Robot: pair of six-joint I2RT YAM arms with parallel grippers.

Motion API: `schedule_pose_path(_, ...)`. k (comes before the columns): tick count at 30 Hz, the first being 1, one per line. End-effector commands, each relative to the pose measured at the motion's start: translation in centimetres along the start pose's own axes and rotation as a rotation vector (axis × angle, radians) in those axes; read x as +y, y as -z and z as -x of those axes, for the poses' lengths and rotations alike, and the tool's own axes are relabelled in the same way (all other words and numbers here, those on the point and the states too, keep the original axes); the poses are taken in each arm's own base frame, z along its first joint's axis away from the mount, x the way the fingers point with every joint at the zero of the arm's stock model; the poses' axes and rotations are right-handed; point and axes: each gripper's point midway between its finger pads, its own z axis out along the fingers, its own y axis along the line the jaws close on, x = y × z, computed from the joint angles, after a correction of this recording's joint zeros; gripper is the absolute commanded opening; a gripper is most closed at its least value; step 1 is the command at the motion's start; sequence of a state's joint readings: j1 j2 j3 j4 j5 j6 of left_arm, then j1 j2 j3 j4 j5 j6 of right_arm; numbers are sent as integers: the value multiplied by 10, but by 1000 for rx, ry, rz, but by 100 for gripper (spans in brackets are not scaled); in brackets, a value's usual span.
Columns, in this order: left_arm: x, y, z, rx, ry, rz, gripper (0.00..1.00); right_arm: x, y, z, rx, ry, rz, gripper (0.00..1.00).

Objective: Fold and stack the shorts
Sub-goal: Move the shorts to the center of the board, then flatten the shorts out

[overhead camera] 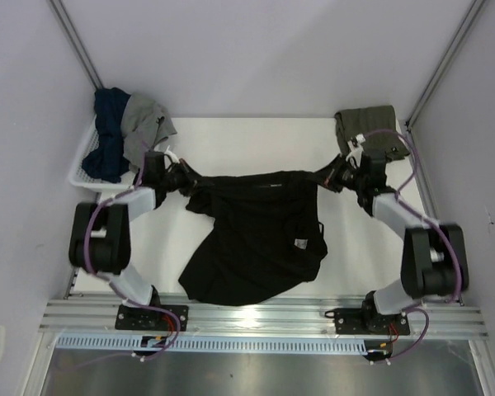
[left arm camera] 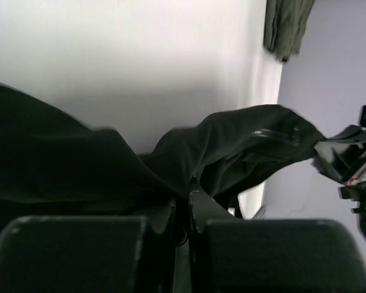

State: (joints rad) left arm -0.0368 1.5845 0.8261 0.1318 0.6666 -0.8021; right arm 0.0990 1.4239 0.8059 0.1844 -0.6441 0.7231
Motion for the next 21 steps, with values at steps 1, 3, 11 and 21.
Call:
schedule_pose_path(1, -50, -27, 64, -114, -115, -174, 10, 17, -37, 78, -154, 127, 94, 0)
schedule_pose_path(3, -36, -45, 66, -78, -86, -152, 41, 12, -58, 105, -156, 133, 103, 6)
schedule_pose_path(11, -75, -7, 123, -222, -229, 40, 99, 1, -34, 134, -140, 172, -86, 89)
schedule_pose_path(21, -34, 10, 76, -111, -234, 280, 99, -27, -2, -23, 197, 312, -294, 87)
